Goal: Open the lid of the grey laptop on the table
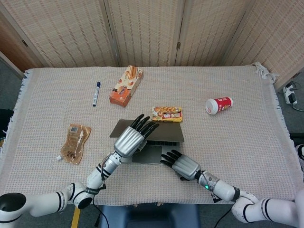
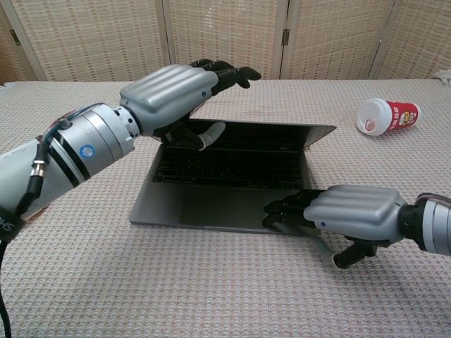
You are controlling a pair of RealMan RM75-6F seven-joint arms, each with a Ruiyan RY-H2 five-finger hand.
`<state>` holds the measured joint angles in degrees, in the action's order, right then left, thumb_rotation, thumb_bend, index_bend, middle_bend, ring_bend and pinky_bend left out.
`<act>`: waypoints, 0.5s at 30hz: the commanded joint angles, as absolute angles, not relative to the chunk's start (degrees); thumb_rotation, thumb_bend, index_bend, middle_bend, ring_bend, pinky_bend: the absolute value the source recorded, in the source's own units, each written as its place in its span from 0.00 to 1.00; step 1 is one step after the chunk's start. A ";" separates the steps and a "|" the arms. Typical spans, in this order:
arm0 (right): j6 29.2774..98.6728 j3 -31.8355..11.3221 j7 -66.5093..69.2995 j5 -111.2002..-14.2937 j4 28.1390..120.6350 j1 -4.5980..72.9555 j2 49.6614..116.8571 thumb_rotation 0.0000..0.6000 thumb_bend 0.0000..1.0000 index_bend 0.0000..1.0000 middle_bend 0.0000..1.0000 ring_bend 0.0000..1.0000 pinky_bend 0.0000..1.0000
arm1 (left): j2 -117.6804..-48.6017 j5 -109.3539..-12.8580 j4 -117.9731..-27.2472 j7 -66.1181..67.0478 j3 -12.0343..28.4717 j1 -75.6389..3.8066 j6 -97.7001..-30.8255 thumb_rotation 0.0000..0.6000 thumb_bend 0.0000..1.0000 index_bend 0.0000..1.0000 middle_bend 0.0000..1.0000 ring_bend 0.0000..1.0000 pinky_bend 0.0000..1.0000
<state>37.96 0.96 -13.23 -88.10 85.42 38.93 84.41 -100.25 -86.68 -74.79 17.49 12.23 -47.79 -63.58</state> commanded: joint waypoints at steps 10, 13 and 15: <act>38.36 1.75 -15.30 -85.55 85.22 39.71 85.04 0.84 0.87 0.00 0.00 0.04 0.00 | -92.65 -76.51 -77.98 22.87 20.84 -52.47 -56.95 1.00 0.46 0.01 0.09 0.00 0.00; 38.36 1.89 -15.60 -84.96 84.91 39.91 85.25 0.84 0.87 0.00 0.00 0.05 0.00 | -91.19 -72.78 -77.47 24.18 22.61 -53.66 -55.02 1.00 0.41 0.00 0.07 0.00 0.00; 38.33 1.94 -15.62 -84.62 84.79 40.05 85.37 0.84 0.87 0.00 0.00 0.05 0.00 | -90.65 -70.52 -76.67 24.71 23.41 -54.29 -54.02 1.00 0.39 0.00 0.06 0.00 0.00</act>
